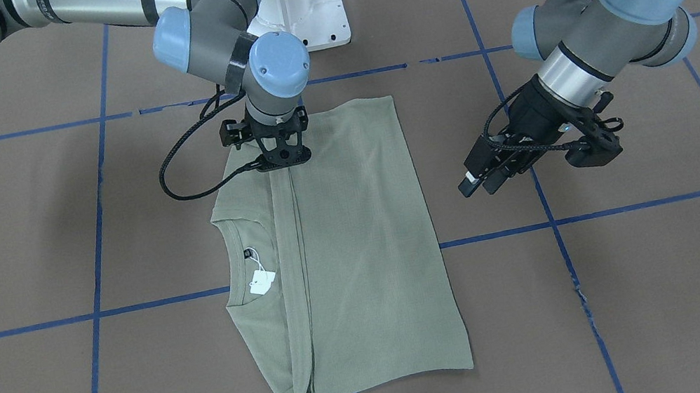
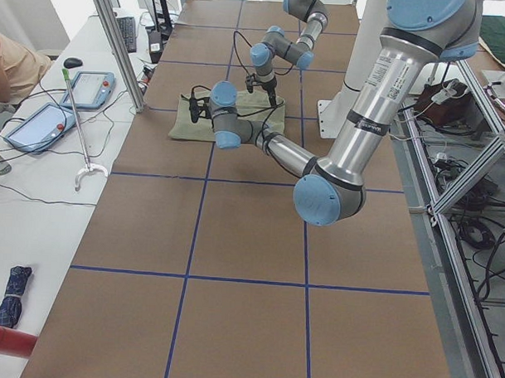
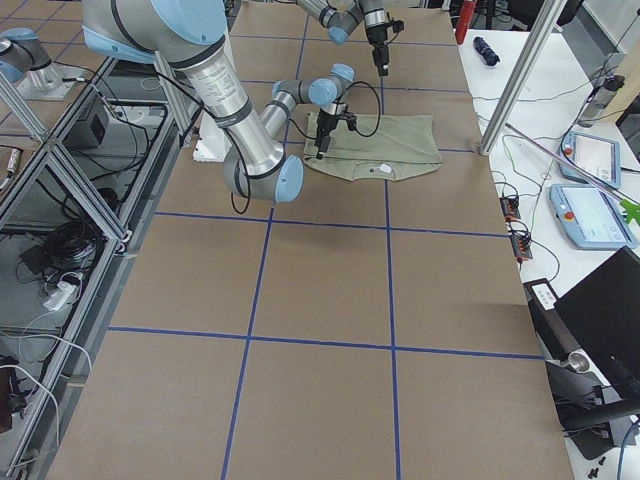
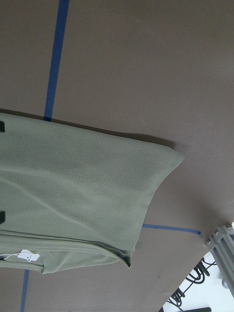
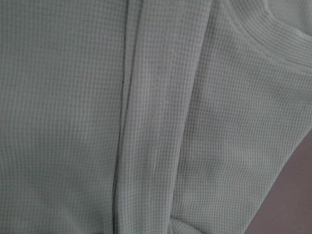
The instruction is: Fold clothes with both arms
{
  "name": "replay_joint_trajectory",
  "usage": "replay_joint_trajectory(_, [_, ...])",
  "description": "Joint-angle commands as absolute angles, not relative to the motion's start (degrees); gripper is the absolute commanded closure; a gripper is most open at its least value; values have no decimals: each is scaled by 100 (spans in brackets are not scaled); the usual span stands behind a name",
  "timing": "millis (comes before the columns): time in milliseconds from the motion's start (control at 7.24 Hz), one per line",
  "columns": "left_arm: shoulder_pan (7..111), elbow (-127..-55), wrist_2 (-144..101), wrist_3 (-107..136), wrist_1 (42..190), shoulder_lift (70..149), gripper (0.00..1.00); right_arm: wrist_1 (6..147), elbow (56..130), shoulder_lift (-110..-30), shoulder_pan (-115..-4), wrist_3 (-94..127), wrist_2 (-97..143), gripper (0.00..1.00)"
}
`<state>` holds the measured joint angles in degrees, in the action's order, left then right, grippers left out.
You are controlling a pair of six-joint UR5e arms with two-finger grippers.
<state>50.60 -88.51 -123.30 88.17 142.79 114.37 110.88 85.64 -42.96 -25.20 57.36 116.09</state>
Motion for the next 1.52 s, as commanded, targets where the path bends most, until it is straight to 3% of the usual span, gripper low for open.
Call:
replay_joint_trajectory(0, [5063, -8859, -12331, 8815, 14282, 11417, 38, 11136, 8561, -4289, -2487, 5739, 11602, 0])
replay_joint_trajectory(691, [5063, -8956, -12419, 8824, 14282, 11364, 37, 11389, 8639, -4403, -2478, 5565, 11602, 0])
replay_joint_trajectory(829, [5063, -8982, -12445, 8824, 14274, 11364, 37, 11747, 8944, -4595, -2505, 5329, 11575, 0])
replay_joint_trajectory(1105, [5063, -9061, -12524, 8833, 14265, 11338, 36, 12310, 10687, -5935, -2644, 4653, 11461, 0])
replay_joint_trajectory(1381, [5063, -9062, -12524, 8868, 14265, 11347, 36, 12665, 10741, -5741, -2646, 4518, 11365, 0])
